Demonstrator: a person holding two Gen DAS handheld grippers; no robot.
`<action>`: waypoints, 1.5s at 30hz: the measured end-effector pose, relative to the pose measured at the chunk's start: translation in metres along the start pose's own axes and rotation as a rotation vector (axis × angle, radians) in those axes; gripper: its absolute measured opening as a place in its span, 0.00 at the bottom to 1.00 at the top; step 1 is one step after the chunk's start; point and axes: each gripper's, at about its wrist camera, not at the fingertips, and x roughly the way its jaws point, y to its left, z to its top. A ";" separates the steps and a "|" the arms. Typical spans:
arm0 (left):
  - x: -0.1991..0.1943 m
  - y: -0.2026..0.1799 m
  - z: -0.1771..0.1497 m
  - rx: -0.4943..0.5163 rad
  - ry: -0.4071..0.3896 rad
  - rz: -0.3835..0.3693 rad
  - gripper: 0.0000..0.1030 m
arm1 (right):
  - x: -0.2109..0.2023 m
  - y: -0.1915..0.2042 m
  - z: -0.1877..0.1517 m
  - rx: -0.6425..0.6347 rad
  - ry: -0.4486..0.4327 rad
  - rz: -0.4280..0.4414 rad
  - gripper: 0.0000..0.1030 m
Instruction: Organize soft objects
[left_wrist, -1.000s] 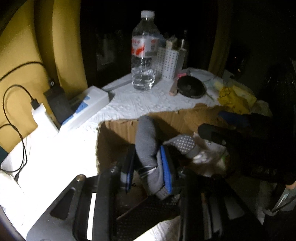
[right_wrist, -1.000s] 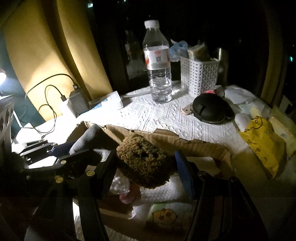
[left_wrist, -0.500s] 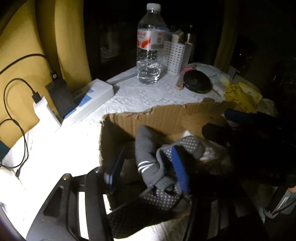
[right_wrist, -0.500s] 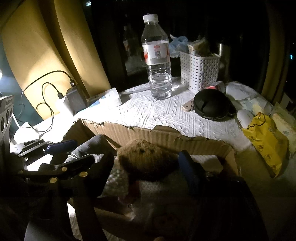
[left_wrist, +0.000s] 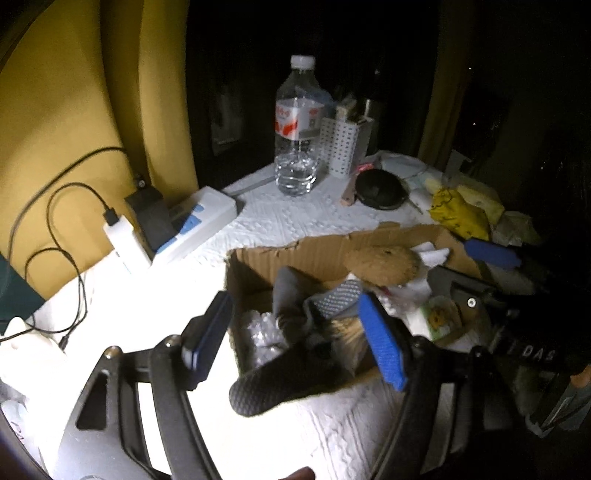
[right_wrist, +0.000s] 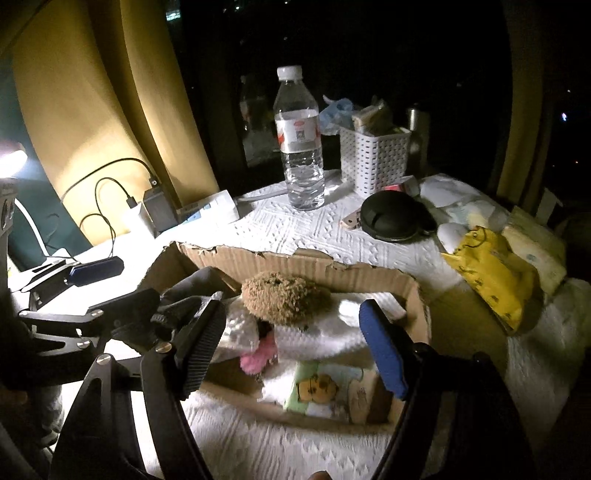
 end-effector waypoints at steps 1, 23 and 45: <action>-0.006 -0.001 -0.001 0.000 -0.008 0.000 0.70 | -0.005 0.000 -0.002 0.001 -0.002 -0.003 0.75; -0.107 -0.024 -0.026 -0.004 -0.132 -0.030 0.71 | -0.110 0.025 -0.028 -0.013 -0.097 -0.087 0.75; -0.202 -0.040 -0.031 0.048 -0.297 -0.067 0.88 | -0.204 0.061 -0.042 -0.002 -0.216 -0.216 0.75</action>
